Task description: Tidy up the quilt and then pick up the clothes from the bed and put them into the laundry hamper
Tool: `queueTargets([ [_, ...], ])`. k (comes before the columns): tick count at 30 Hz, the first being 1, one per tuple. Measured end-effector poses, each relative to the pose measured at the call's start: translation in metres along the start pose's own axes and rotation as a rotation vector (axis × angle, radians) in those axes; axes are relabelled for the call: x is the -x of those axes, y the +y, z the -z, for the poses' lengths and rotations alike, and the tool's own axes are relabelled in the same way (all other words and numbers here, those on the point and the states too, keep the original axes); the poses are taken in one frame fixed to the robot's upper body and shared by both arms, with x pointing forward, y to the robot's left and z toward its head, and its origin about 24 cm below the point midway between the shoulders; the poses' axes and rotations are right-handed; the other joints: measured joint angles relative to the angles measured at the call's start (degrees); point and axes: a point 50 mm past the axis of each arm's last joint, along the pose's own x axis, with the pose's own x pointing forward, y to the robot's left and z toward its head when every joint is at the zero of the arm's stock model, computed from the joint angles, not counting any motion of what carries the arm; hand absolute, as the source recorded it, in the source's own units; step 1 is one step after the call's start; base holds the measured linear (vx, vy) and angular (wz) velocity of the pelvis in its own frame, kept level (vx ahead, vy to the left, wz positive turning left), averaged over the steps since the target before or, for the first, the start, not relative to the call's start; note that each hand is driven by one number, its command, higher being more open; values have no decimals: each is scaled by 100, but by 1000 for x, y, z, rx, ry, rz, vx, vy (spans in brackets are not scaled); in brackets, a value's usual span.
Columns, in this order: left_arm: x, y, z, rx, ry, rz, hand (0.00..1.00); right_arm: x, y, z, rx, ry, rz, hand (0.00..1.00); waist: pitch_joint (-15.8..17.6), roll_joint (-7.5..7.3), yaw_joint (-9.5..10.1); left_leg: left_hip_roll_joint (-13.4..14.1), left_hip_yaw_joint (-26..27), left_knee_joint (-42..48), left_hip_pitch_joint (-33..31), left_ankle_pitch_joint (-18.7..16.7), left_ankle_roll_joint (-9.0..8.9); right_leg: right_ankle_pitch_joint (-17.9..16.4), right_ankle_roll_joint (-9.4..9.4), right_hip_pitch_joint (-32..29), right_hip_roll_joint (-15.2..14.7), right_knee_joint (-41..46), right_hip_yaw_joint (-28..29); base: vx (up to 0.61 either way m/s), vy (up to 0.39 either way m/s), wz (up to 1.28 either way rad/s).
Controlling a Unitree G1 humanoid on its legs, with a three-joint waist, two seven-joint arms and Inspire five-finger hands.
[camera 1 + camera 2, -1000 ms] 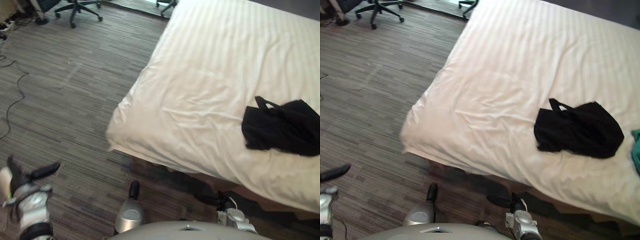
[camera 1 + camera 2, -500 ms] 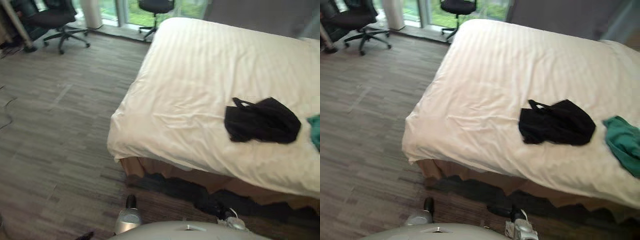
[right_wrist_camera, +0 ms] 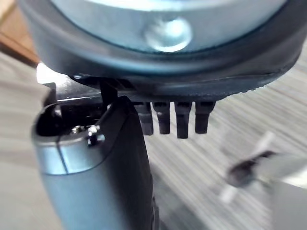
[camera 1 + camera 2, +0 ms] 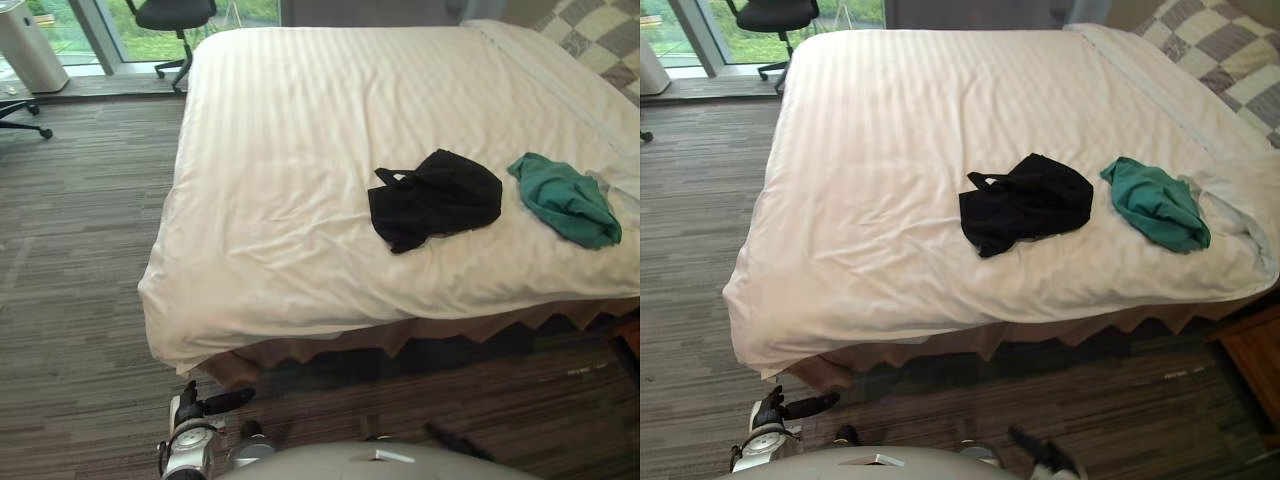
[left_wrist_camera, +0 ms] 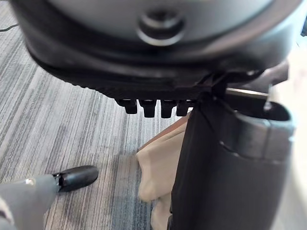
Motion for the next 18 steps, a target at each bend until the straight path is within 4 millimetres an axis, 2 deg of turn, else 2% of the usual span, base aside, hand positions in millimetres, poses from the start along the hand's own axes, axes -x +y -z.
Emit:
queueTargets([
  [2,2,0,4,1,9,-3,100,14,-5,-72,51,-346,51,0,39,60,-49,-5,118,-1,16,-54,6,6,10,-67,-34,1,65,50,46,-18],
  [3,3,2,9,-3,22,-7,100,25,2,-98,42,-488,53,0,44,51,-51,-11,137,-1,19,-60,6,7,11,-95,-23,0,132,44,27,-25],
  [7,7,-2,21,-41,53,-1,100,47,28,-140,-68,-665,72,0,41,-22,-121,8,107,1,-1,-46,-8,14,7,-95,-2,-2,109,27,0,1],
  [9,8,-4,23,-44,58,-1,100,63,34,-159,-75,-765,60,0,46,49,-130,28,76,0,-24,-39,-2,76,35,-105,6,-10,103,-7,4,5],
  [10,10,-2,27,-67,60,-9,100,76,41,-175,-94,-839,41,0,32,86,-145,-20,58,1,-24,-37,1,87,31,-105,-2,-10,101,0,0,0],
  [11,11,-2,29,-70,61,-12,100,86,47,-191,-123,-907,30,0,29,93,-166,-32,50,0,-29,-30,10,97,24,-121,-9,-10,107,0,0,0],
  [13,11,-1,29,-89,57,-9,100,98,56,-209,-120,-986,8,0,29,87,-163,-44,32,-1,-79,-12,33,101,22,-205,-17,-9,107,-75,13,1],
  [15,10,-1,29,-109,54,-2,100,125,75,-235,-65,-1132,-77,0,29,91,-185,-63,-34,-3,-250,49,76,131,30,-355,-31,-18,94,-106,10,5],
  [16,11,0,30,-110,57,-2,100,133,82,-240,-53,-1168,-109,0,29,91,-182,-62,-39,-3,-265,58,81,154,26,-372,-28,-29,98,-74,11,0],
  [18,11,0,33,-126,60,4,100,161,110,-255,-19,-1296,-241,0,30,88,-173,-55,-81,-2,-281,98,105,232,21,-341,-9,-105,83,-68,12,3],
])
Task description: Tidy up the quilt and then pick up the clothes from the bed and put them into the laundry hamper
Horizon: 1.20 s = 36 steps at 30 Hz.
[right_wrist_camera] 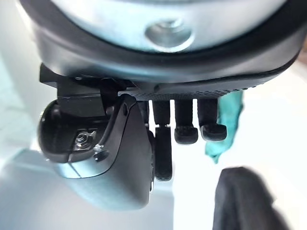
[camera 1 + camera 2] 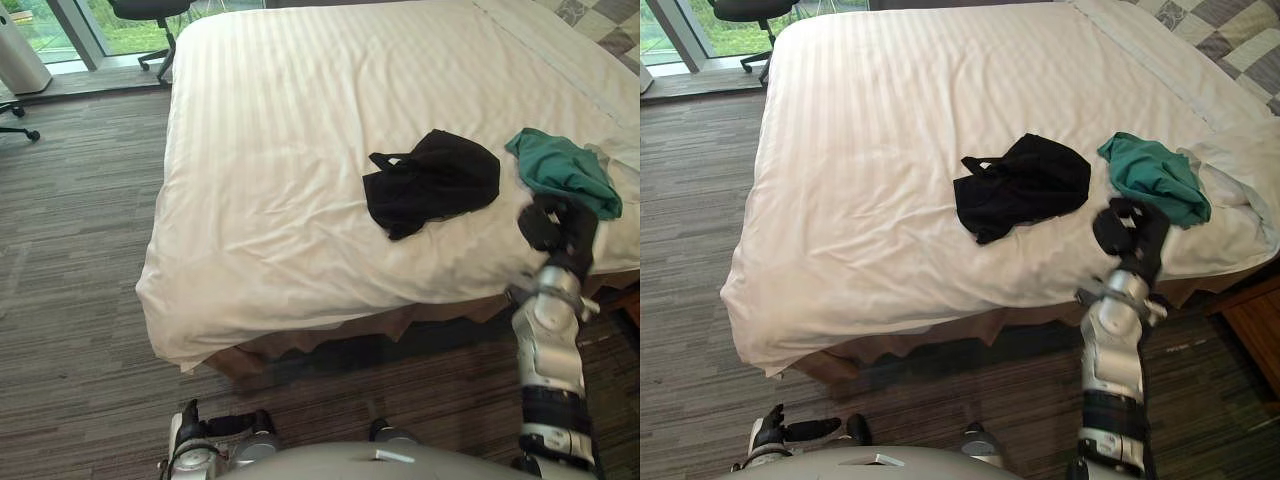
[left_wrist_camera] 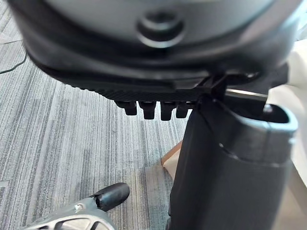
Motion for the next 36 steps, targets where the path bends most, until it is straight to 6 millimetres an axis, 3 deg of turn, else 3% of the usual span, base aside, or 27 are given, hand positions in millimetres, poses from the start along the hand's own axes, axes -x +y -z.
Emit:
queueTargets([
  [3,-1,-2,-5,-43,-26,15,100,-12,59,-43,-85,-165,-198,0,0,0,37,3,-166,0,-131,106,43,87,-12,-11,16,-45,-134,-83,8,22],
  [4,-1,-2,-7,-51,-31,17,100,-12,70,-51,-95,-192,-241,0,1,-2,59,4,-192,0,-153,126,49,114,-18,-7,20,-71,-167,-70,10,18],
  [6,-2,-4,-12,-57,-43,22,100,-4,118,-84,-134,-297,-435,0,3,-7,222,14,-302,-1,-242,196,80,172,-33,-7,38,-106,-260,-67,13,21],
  [9,-4,-5,-19,-59,-60,18,100,9,163,-109,-179,-366,-608,0,25,-56,375,38,-459,-1,-350,281,92,200,-61,-17,78,-106,-369,-55,8,27],
  [15,-8,1,-29,-53,-87,-13,100,32,224,-134,-315,-328,-800,0,157,-285,742,71,-931,0,-728,465,104,231,-112,-86,129,-108,-804,-66,10,37],
  [19,-11,3,-54,-32,-169,-33,100,43,248,-144,-500,-222,-863,0,514,-433,1079,117,-1262,2,-1111,582,75,215,-188,-293,201,-75,-1094,-97,19,39],
  [22,-12,-1,-78,-14,-241,-27,100,60,267,-143,-620,-114,-919,0,930,-373,1318,146,-1564,4,-1399,663,13,152,-268,-531,212,134,-1320,-89,-7,41],
  [27,-10,-9,-116,5,-355,-11,100,80,283,-124,-534,-59,-1027,0,1393,-148,1537,130,-1948,8,-2169,728,-78,109,-238,-1134,213,314,-1690,-73,-8,32],
  [30,-8,-14,-121,23,-377,-6,100,77,285,-98,-473,28,-1013,0,1541,94,1632,117,-2040,23,-2551,799,-86,95,-246,-1519,181,454,-1774,-12,0,11],
  [33,-8,-15,-119,45,-362,-17,100,72,281,-77,-441,96,-971,0,1608,212,1633,114,-2043,29,-2961,878,-91,-38,-242,-2061,75,890,-1808,15,-3,2],
  [36,-5,-26,-121,78,-356,5,100,77,275,-50,-397,160,-961,0,1686,341,1618,-50,-2010,31,-3171,1014,-69,-539,-202,-2570,-314,1760,-1836,57,-1,23],
])
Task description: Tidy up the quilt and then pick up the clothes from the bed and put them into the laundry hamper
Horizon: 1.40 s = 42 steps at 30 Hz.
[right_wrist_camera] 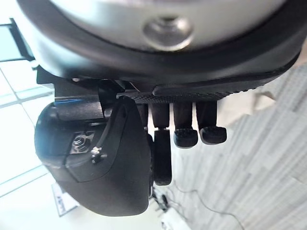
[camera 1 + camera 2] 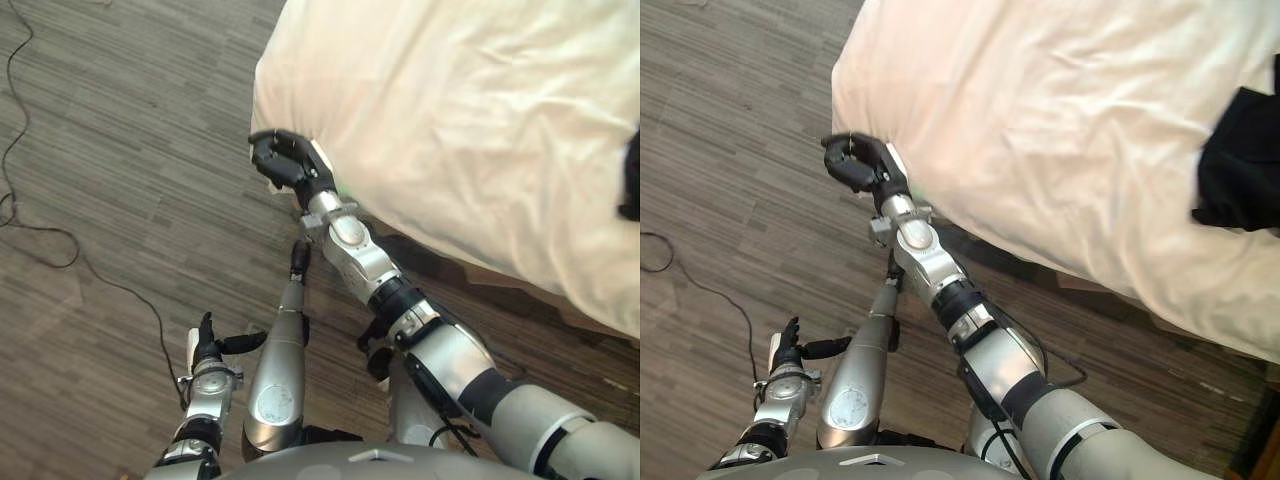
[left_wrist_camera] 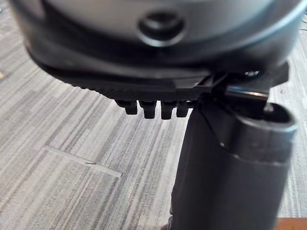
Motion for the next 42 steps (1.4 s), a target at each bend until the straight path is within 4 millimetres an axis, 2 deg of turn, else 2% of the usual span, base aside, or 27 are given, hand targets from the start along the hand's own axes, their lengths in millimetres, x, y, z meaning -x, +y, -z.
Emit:
queueTargets([
  [3,-1,-10,-15,38,-47,21,100,16,-6,43,54,159,18,0,27,50,-21,-180,-5,4,-31,23,37,-437,14,-210,-337,643,-29,106,-70,35],
  [7,-1,-16,-27,65,-91,50,100,48,-1,88,50,318,-5,0,27,50,-177,-174,48,9,-8,57,79,-548,-27,-236,-377,760,-43,59,-104,2],
  [10,1,-23,-30,103,-96,73,100,76,25,116,50,413,-125,0,28,48,-303,-146,176,10,254,48,71,-548,-29,21,-349,675,-25,57,-122,-15],
  [11,1,-24,-30,99,-98,77,100,85,45,116,1,415,-214,0,28,44,-347,-91,192,10,423,-35,52,-547,-29,215,-265,527,-13,21,-82,-16],
  [12,1,-24,-29,94,-96,79,100,89,57,114,-37,402,-263,0,28,27,-356,-64,207,9,510,-74,43,-547,-29,299,-229,480,-2,7,-101,-25],
  [13,1,-24,-29,87,-94,81,100,94,81,101,-155,365,-387,0,31,-15,-374,-1,245,8,666,-114,27,-539,-28,468,-144,369,14,-23,-115,-25],
  [14,1,-24,-27,67,-90,86,100,97,104,82,-265,311,-517,0,27,-60,-395,57,256,7,816,-146,-3,-528,-35,638,-64,278,28,-28,-116,-20],
  [15,1,-24,-26,51,-90,92,100,99,115,71,-325,278,-577,0,17,-87,-402,84,258,7,897,-158,-18,-524,-41,738,-22,232,25,-38,-115,-12],
  [16,0,-23,-24,22,-90,96,100,102,131,47,-424,195,-680,0,-17,-152,-417,124,256,7,1052,-189,-40,-509,-52,920,50,119,18,-26,-76,-8],
  [18,-2,-15,-18,-30,-81,83,100,106,147,8,-575,51,-808,0,-128,-322,-492,192,298,6,1302,-265,-69,-462,-50,1187,165,-103,42,-27,-74,-16],
  [20,-3,-7,-10,-78,-62,75,100,103,149,-11,-657,-27,-841,0,-293,-496,-519,209,400,6,1499,-340,-82,-375,-43,1395,259,-340,152,19,-58,-32],
  [21,-3,-5,-5,-109,-48,78,100,99,144,-15,-700,-44,-817,0,-419,-562,-572,220,446,6,1600,-381,-80,-291,-34,1527,310,-511,187,44,-40,-29],
  [23,0,-5,4,-132,-31,87,100,92,134,-15,-757,-51,-755,0,-588,-603,-699,210,478,8,1688,-413,-75,-164,-4,1716,358,-782,197,47,-9,-14],
  [26,3,-6,9,-143,-14,96,100,79,112,-15,-812,-69,-636,0,-641,-587,-761,222,676,9,1869,-428,-56,97,9,1963,445,-1209,403,18,13,-30],
  [27,4,-5,12,-147,-8,99,100,74,103,-16,-813,-91,-592,0,-655,-550,-827,233,757,8,1877,-432,-50,179,10,1955,463,-1307,486,-24,23,-37],
  [30,4,-7,13,-156,-9,112,100,58,80,-14,-791,-120,-478,0,-651,-395,-846,292,953,7,1829,-444,-32,337,-12,1802,513,-1391,722,-50,35,-46],
  [32,6,-11,13,-153,-4,128,100,41,50,-7,-759,-120,-314,0,-636,-174,-854,327,1066,7,1697,-424,-6,482,-24,1585,544,-1463,861,-134,36,-36],
  [33,6,-13,14,-151,-3,133,100,39,40,-4,-763,-122,-261,0,-627,-109,-854,327,1086,6,1653,-420,0,507,-24,1549,544,-1464,896,-119,42,-20],
  [34,7,-14,14,-146,-2,138,100,36,21,2,-753,-125,-167,0,-573,7,-875,323,1115,6,1585,-399,27,564,-23,1455,543,-1472,951,-91,46,-15],
  [36,7,-14,14,-148,8,139,100,37,-15,20,-622,-85,0,0,-491,167,-963,308,1134,6,1478,-366,70,692,-8,1382,542,-1577,969,-96,48,-11],
  [38,7,-12,17,-138,23,142,100,42,-47,31,-522,-63,123,0,-451,241,-957,299,1247,5,1449,-363,74,801,4,1319,542,-1679,1089,-51,27,-22],
  [42,7,-12,18,-83,47,136,100,49,-56,38,-483,-64,191,0,-448,266,-986,288,1388,-2,1560,-394,93,844,21,1355,533,-1763,1228,-40,14,-16],
])
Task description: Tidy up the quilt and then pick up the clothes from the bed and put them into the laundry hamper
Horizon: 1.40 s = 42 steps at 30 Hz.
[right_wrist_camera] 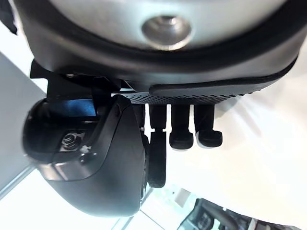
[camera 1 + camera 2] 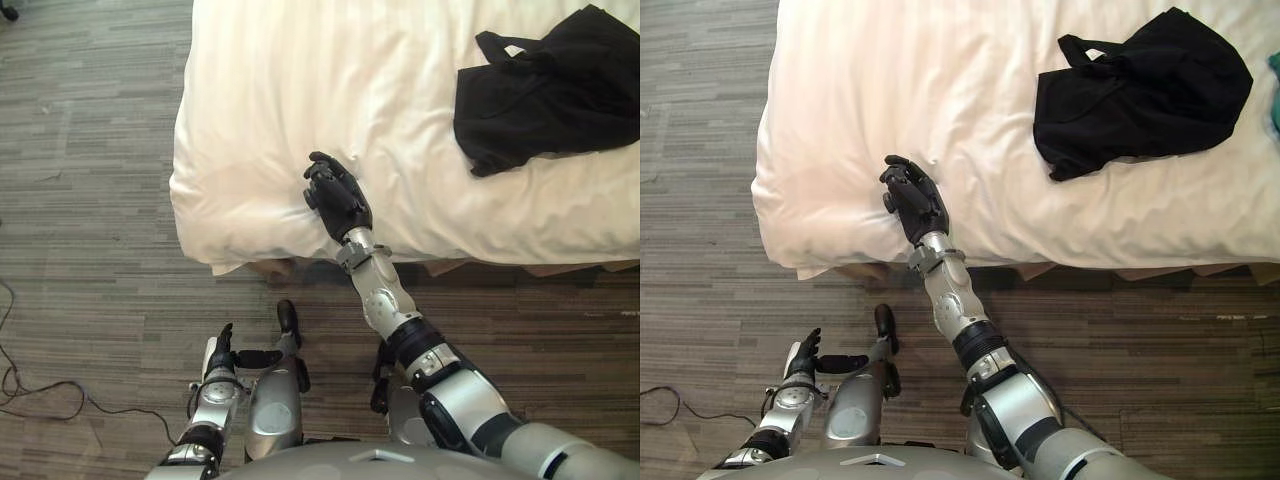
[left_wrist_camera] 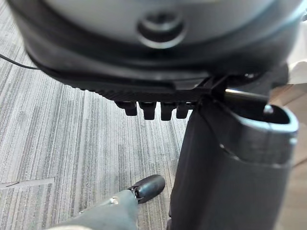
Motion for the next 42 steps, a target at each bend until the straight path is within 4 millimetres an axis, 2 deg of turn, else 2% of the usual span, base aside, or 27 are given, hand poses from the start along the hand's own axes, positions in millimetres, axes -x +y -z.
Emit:
queueTargets([
  [3,2,-9,2,14,16,31,100,13,-24,4,-55,-8,96,0,-48,-54,-54,-60,143,-10,157,-96,50,28,56,149,-24,-110,63,-19,20,-8],
  [9,-2,-11,0,71,76,56,100,41,-76,23,-262,59,344,0,-421,-620,-281,-107,789,-21,628,-316,62,229,134,389,-119,-381,578,32,20,-43],
  [12,-5,-12,-8,127,67,52,100,57,-96,32,-311,101,442,0,-533,-741,-306,-99,1242,-22,834,-400,56,326,139,370,-124,-416,993,26,7,-78],
  [15,-3,-15,-6,188,81,52,100,103,-147,41,-427,83,760,0,-694,-759,-387,-90,1719,-22,1114,-500,36,398,149,372,-111,-491,1422,49,-3,-76],
  [16,0,-12,5,207,110,37,100,137,-172,44,-494,49,958,100,-777,-755,-498,-77,1951,-24,1266,-574,-14,398,148,363,-87,-489,1625,86,-6,-88],
  [17,2,-10,12,215,130,28,100,156,-184,46,-518,29,1054,100,-822,-749,-554,-73,2079,-24,1350,-624,-53,397,145,363,-66,-489,1745,108,-4,-127],
  [18,9,-6,32,233,184,8,100,211,-206,48,-535,-7,1264,100,-917,-709,-660,-13,2447,3,1620,-748,-183,372,111,380,15,-468,2083,121,-6,-116],
  [19,12,-5,40,245,206,-2,100,231,-212,47,-525,-19,1323,100,-948,-694,-687,19,2582,18,1744,-800,-248,359,92,386,48,-444,2230,146,-21,-148],
  [20,16,1,52,273,240,-28,100,274,-219,48,-481,2,1435,100,-959,-686,-739,207,2703,497,1843,-1125,-361,322,48,378,238,-304,2512,173,-113,-151],
  [21,20,11,62,317,265,-67,100,308,-221,51,-450,35,1520,100,-977,-677,-734,667,2257,1637,1690,-1753,-320,258,-49,341,430,-119,2784,167,-146,-182],
  [22,24,17,71,358,292,-99,100,324,-223,49,-428,55,1561,100,-1011,-611,-708,956,1534,2428,1518,-2129,-302,233,-78,310,630,-41,3078,111,-142,-167],
  [25,31,20,87,513,358,-152,100,338,-229,41,-348,112,1587,100,-1070,-312,-686,1101,-677,3796,1306,-2696,-453,200,-51,183,1082,339,3763,-17,40,-166],
  [26,34,17,92,531,376,-154,100,338,-228,41,-335,131,1577,100,-1113,-251,-683,1082,-913,3737,1389,-2752,-410,157,-14,116,1149,468,3872,-123,192,-115],
  [27,39,11,97,540,394,-147,100,336,-226,44,-309,173,1552,100,-1169,-185,-683,947,-1209,3528,1548,-2925,-540,70,87,-28,1220,690,4048,-195,245,-99],
  [28,42,3,98,548,400,-128,100,330,-224,48,-280,231,1508,100,-1281,-154,-683,694,-1212,3048,1801,-3182,-539,-6,199,-354,1225,932,4204,-410,384,-122],
  [29,43,-6,96,538,397,-91,100,316,-217,56,-238,304,1422,100,-1307,-136,-634,474,-596,2332,2095,-3501,-496,-191,46,-871,810,1198,3438,-429,345,-122],
  [30,42,-7,94,522,387,-72,100,309,-213,62,-230,335,1386,100,-1263,-228,-551,294,-299,2128,2250,-3522,-472,-176,24,-1052,471,1279,2965,-481,316,-156],
  [31,39,-1,91,500,372,-73,100,299,-202,76,-218,411,1322,100,-1198,-376,-384,-14,159,1976,2430,-3405,-370,-88,-66,-1175,-158,1170,2109,-236,142,-130],
  [32,39,-1,91,491,368,-71,100,297,-197,82,-200,458,1294,100,-1186,-398,-371,-121,286,1925,2499,-3382,-325,-97,-73,-1146,-434,1033,1591,-252,147,-128],
  [33,39,-3,90,478,361,-60,100,299,-197,81,-148,496,1264,100,-1202,-406,-394,-237,457,1851,2545,-3322,-221,-190,-215,-1085,-774,829,812,-167,122,-100],
  [34,39,-7,88,456,356,-38,100,296,-198,77,-67,520,1223,100,-1232,-258,-381,-219,745,1738,2611,-3256,-105,-373,-504,-1089,-991,824,-81,-236,124,-124],
  [37,37,-9,84,390,328,0,100,296,-198,77,59,604,1179,100,-1228,-248,-390,-105,1190,1593,2830,-3173,-125,-471,-663,-940,-1025,2867,-952,-106,9,-82],
  [38,36,-9,82,357,319,21,100,304,-196,82,124,674,1160,100,-1209,-348,-370,-208,1252,1551,3006,-3136,-91,-663,-500,-636,-949,2930,-1050,-40,1,-62],
  [39,33,-5,80,332,309,27,100,303,-196,83,163,715,1135,100,-1148,-485,-391,-280,1271,1575,3082,-3050,185,-490,-679,-577,-816,2782,-1003,-133,-9,-113],
  [40,30,-5,76,297,301,45,100,301,-195,85,224,765,1085,100,-1168,-591,-355,-400,1212,1706,2897,-3082,849,46,-730,-472,-554,2000,-683,-258,-24,-170],
  [41,31,-9,76,276,298,60,100,289,-201,77,286,764,1050,100,-1257,-270,-222,-555,933,1125,2486,-2934,935,329,-674,-550,-178,1551,-429,-231,-28,-176],
  [42,31,-13,74,277,284,72,100,285,-204,74,296,757,1047,100,-1215,-216,-177,-486,1021,1123,2439,-2727,546,-204,-881,-774,-253,2616,-481,-109,-58,-158],
])
